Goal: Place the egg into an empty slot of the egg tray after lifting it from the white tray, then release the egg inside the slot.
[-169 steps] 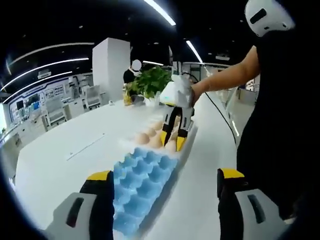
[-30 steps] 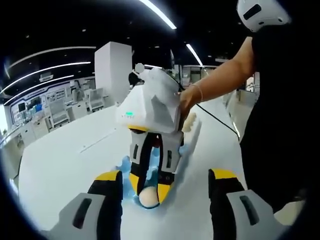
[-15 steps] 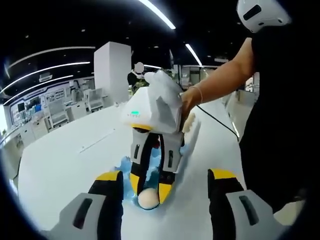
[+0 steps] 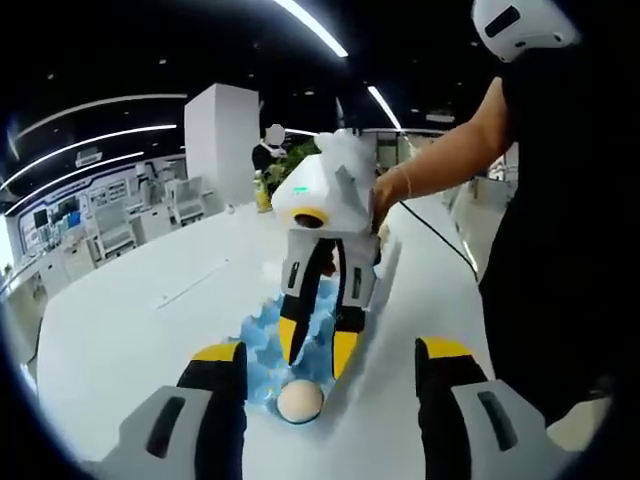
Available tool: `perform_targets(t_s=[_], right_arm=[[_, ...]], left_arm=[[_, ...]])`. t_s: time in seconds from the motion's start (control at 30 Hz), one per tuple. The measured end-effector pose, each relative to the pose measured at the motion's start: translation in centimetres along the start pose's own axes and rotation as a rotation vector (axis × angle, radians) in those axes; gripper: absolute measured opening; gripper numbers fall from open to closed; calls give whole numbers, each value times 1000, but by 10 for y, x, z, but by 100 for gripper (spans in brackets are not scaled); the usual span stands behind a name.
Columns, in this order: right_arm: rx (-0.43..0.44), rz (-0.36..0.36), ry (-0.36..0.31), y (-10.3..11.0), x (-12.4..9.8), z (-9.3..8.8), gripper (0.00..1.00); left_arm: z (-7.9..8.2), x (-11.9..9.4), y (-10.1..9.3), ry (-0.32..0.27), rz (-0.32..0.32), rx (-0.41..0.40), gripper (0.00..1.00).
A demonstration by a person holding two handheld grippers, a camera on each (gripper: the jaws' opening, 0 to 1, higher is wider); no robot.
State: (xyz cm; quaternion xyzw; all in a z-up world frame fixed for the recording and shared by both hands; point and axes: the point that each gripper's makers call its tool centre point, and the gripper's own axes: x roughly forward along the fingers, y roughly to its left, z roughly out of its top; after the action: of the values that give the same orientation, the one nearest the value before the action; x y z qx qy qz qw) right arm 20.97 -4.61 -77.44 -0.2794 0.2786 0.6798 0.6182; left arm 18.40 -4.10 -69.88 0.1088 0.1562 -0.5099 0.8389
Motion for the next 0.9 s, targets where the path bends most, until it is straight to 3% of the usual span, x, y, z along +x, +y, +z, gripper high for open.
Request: perform_targets(t_s=[0.17,0.53,0.9], right_arm=[[26,-31,-26,-3,-14,-9,26],[88,-113,-42,-6,-62,-53,26],[151,-166,-15,-3,-101,-94,26]], left_arm=[[1,1,-2,2,-8,4,69],[4,1,-2,-4,-2,11,68],[7,6,-4,-3,-18,13,67]])
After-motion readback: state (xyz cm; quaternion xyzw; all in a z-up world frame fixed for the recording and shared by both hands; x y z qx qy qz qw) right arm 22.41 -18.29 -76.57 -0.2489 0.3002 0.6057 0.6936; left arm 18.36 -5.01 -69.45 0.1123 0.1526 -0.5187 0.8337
